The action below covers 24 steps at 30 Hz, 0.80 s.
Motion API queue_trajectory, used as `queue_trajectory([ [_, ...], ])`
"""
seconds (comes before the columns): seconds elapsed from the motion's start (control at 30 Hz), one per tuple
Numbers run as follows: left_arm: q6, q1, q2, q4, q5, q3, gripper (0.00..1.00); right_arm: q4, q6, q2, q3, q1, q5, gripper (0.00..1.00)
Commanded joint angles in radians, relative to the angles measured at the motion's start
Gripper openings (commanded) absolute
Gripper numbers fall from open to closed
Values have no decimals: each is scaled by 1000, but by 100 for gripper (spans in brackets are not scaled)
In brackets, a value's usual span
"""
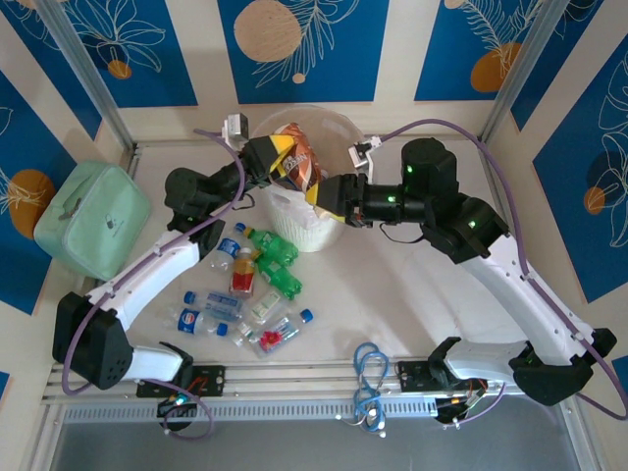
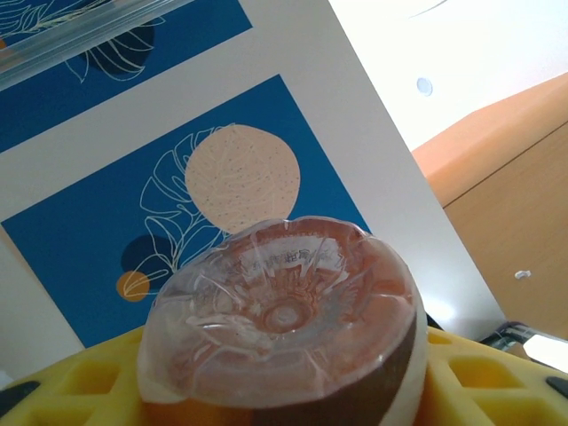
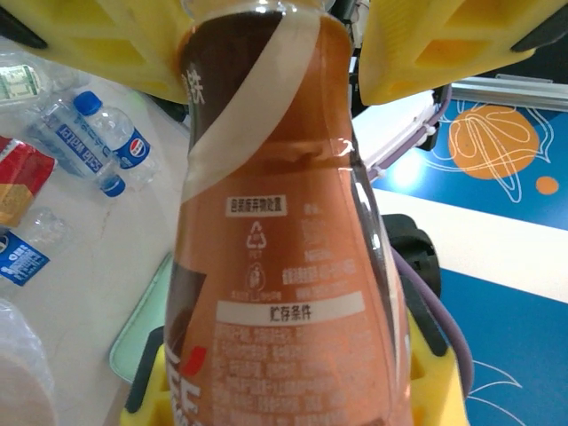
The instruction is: Put the plastic bottles in the bin
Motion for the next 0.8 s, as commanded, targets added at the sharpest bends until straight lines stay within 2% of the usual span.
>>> queue_trajectory([
  [0.0, 48, -10, -15, -21, -10, -15, 55, -15, -24, -7, 12, 14, 2, 47],
  [0.2, 70, -10, -18, -76, -28, -22, 59, -46, -36, -8, 21, 15, 32, 41],
  [0.27, 86, -10, -23, -115, -32, -19, 63, -57, -40, -8, 22, 15, 44, 40],
  [0.4, 141, -10, -47, -215, -40, -9, 85, -79, -49, -8, 29, 15, 65, 39],
  [0.43, 160, -10, -57, -242, -47, -5, 99, -87, -52, -7, 33, 15, 73, 39],
  [0.63, 317, -9, -141, -496, -143, 15, 100, -187, -87, 34, 115, 3, 146, 39],
  [0.7, 390, -7, -185, -650, -215, 36, 100, -252, -115, 74, 182, -8, 182, 38],
  [0.77, 480, -7, -233, -862, -344, 76, 100, -294, -142, 113, 236, -17, 201, 39],
])
